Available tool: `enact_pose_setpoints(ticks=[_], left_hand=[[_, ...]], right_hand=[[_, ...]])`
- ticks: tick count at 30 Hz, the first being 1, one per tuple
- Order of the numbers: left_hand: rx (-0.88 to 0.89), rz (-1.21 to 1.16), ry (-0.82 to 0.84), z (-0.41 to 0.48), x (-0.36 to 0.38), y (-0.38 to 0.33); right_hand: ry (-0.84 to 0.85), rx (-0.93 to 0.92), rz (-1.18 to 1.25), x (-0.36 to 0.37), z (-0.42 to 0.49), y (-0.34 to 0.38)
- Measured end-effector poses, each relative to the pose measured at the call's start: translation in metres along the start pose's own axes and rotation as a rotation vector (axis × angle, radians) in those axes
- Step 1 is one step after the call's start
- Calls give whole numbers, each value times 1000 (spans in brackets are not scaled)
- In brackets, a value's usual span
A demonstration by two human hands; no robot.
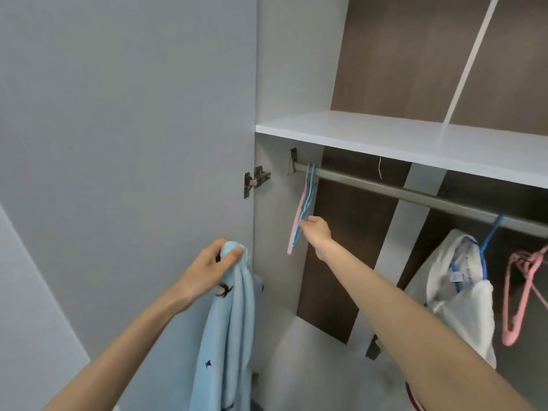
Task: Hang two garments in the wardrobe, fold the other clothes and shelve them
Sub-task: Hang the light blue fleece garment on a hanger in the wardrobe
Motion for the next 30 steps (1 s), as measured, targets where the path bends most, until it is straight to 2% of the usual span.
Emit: enact_pose_setpoints(ticks=[7, 15, 25, 30], left_hand=[[-4, -25, -34, 3, -17, 7], [-19, -16, -26, 12, -4, 13], [53, -17, 89, 25, 25, 2], [127, 0, 190, 21, 37, -6]], right_hand=[[86, 21, -110, 35, 40, -3], [-185, 21, -69, 9, 33, 1], [-248, -22, -107, -62, 11, -28], [-324, 20, -171, -106, -15, -52]])
Point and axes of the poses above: each hand's wrist, its own z-axis towards the middle knuckle, its own x-axis out of the palm, y = z × x, the point moved 4 cm from there along z, towards the middle knuckle, and after that the axes turned 10 degrees about -z, right-handed, at the moved point
